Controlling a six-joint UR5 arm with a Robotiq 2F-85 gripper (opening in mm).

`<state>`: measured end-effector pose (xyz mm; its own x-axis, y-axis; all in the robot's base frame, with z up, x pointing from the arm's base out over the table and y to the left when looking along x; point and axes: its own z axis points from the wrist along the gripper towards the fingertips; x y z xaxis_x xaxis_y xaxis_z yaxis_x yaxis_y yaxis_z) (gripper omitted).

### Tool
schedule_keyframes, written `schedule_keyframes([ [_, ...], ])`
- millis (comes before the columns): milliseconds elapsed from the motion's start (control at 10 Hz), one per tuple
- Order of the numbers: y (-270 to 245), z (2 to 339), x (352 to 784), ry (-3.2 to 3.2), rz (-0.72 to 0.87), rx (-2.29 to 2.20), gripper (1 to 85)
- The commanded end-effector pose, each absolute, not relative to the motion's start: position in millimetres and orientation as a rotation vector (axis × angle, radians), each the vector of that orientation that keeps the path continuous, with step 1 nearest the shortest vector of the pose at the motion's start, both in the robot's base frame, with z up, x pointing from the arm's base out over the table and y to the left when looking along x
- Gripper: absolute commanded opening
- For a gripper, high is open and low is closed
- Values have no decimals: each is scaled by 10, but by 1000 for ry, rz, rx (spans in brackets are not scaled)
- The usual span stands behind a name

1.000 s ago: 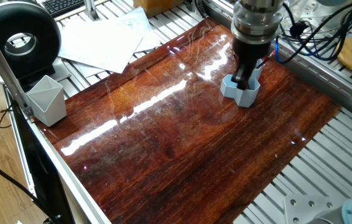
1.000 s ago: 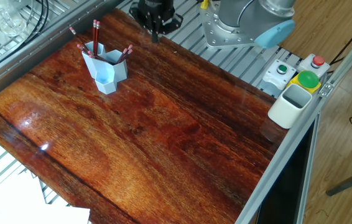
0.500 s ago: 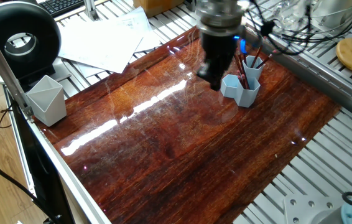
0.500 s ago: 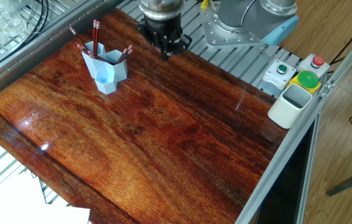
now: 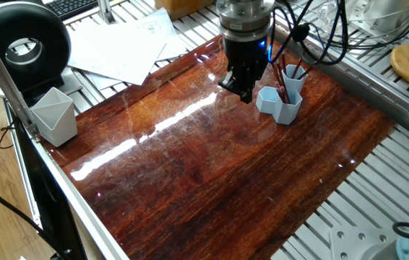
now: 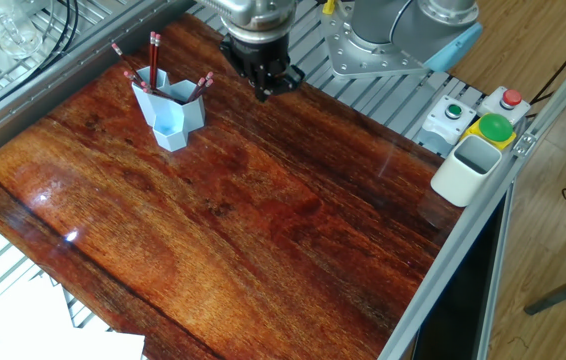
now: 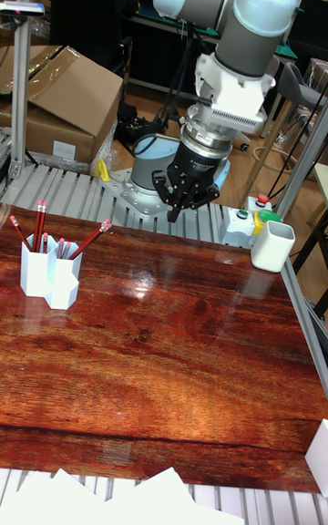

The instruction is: Put the pen into the pen holder

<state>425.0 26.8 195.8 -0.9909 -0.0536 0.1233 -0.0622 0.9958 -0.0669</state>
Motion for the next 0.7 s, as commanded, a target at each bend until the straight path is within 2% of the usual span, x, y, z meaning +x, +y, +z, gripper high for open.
schedule_keyframes([
  [0,295,1910,4295,-3022,97,93,10],
  [600,235,1871,4333,-3030,123,147,10],
])
